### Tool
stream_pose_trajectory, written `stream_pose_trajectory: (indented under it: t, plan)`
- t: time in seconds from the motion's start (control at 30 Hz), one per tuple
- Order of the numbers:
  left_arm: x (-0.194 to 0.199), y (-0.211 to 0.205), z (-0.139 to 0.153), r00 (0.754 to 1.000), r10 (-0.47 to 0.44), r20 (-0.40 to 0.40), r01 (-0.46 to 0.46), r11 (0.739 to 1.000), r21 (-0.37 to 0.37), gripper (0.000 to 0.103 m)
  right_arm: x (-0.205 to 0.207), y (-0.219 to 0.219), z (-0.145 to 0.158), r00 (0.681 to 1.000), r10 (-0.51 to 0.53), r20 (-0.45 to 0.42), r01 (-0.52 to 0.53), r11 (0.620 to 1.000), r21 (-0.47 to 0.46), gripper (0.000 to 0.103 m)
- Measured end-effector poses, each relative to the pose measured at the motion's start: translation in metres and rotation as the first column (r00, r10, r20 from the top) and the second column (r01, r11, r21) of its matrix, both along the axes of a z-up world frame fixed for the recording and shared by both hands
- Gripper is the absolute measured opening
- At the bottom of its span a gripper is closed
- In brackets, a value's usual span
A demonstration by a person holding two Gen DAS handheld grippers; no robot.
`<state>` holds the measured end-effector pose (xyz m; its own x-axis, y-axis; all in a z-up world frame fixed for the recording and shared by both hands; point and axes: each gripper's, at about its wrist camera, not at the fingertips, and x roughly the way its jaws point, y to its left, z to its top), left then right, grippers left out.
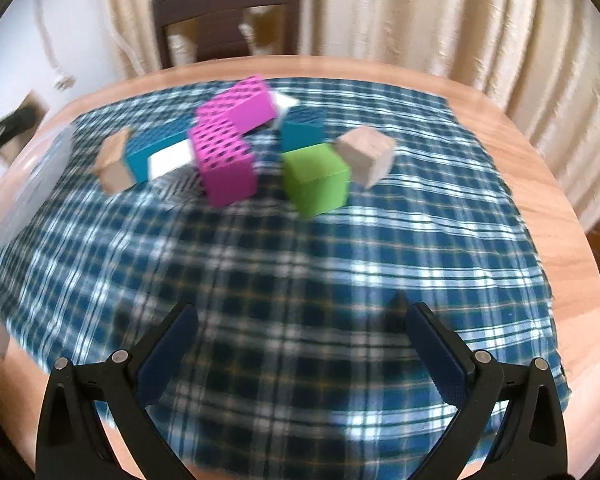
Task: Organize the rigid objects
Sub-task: 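Lift the wooden block with the right gripper while the left gripper approaches the green cube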
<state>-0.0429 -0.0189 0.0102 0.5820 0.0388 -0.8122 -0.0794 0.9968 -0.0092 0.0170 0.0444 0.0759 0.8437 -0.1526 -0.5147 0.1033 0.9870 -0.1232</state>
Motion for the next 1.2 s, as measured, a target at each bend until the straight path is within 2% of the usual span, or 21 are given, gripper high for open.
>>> stream_pose_trajectory:
  t: [0.1, 0.23, 0.43, 0.8, 1.2]
  plan:
    - [0.012, -0.007, 0.003, 0.998, -0.058, 0.006, 0.057, 0.998, 0.037, 0.098, 0.001, 0.004, -0.002, 1.0, 0.007, -0.001, -0.007, 1.0, -0.001, 0.071]
    - [0.026, -0.021, 0.009, 0.991, -0.135, 0.008, 0.132, 0.983, 0.129, 0.093, 0.001, 0.01, -0.004, 1.0, 0.015, -0.008, -0.015, 1.0, -0.013, 0.071]
    - [0.039, -0.028, 0.012, 0.982, -0.188, 0.011, 0.181, 0.959, 0.22, 0.087, -0.002, 0.008, -0.003, 1.0, 0.022, 0.009, -0.022, 1.0, 0.0, 0.071]
    - [0.056, -0.017, 0.013, 0.957, -0.289, 0.011, 0.277, 0.928, 0.249, 0.071, -0.003, 0.011, -0.004, 1.0, 0.023, 0.007, -0.023, 1.0, -0.017, 0.071]
    - [0.068, -0.008, 0.011, 0.92, -0.389, 0.05, 0.372, 0.906, 0.201, 0.069, -0.005, 0.016, -0.004, 1.0, 0.025, 0.006, -0.025, 0.999, -0.032, 0.071]
